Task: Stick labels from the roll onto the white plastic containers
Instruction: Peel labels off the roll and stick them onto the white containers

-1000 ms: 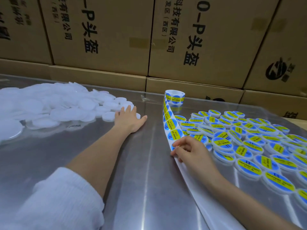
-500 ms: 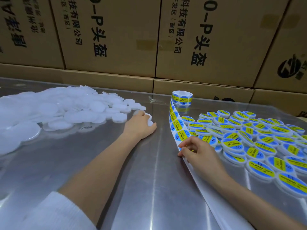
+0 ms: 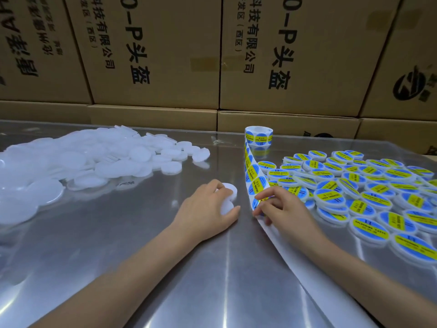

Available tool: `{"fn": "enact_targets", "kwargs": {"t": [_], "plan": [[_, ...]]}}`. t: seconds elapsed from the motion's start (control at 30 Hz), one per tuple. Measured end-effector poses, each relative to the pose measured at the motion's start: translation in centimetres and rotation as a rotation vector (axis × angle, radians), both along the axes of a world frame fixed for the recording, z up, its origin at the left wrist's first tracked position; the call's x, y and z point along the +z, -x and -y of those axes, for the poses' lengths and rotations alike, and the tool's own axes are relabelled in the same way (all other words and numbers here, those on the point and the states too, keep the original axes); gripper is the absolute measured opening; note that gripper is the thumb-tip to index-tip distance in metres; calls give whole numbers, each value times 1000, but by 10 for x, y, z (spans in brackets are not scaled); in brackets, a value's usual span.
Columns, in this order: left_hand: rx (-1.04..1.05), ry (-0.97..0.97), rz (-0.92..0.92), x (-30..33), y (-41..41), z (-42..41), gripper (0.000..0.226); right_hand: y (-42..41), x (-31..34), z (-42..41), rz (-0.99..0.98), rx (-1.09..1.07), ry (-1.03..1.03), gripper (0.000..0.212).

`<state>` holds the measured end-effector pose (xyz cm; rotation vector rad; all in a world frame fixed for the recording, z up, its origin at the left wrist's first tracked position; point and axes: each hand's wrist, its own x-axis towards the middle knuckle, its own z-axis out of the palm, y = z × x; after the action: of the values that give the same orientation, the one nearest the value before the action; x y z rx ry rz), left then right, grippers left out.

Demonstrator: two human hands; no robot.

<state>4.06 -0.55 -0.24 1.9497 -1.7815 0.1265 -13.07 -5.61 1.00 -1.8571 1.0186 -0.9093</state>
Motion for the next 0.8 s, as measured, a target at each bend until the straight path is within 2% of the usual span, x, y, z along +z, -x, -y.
{"fn": "enact_targets", "kwargs": {"t": [0.13,0.23,0.33,0.43,0.5,0.57,0.7,0.8], "plan": [[-42,25,37,0,6,-4,36,0,6,-1,210,36,-173,11],[-82,8,27,2,5,-4,31,6,9,2,231,11,-146,13],[-123,0,-13,5,4,-5,25,11,8,3,135,-62,37,21],[-144,14,-27,4,3,-4,23,15,4,7,-127,-108,227,22],[-147,21,-28,3,2,-4,25,18,0,10,-319,-119,265,20],[-143,23,-29,3,2,-3,27,19,-3,11,-425,-112,282,22],[-117,51,3,3,1,-3,33,17,0,10,-366,-3,298,22],[-182,111,-2,3,5,-5,39,17,2,8,-313,72,292,26]]}}
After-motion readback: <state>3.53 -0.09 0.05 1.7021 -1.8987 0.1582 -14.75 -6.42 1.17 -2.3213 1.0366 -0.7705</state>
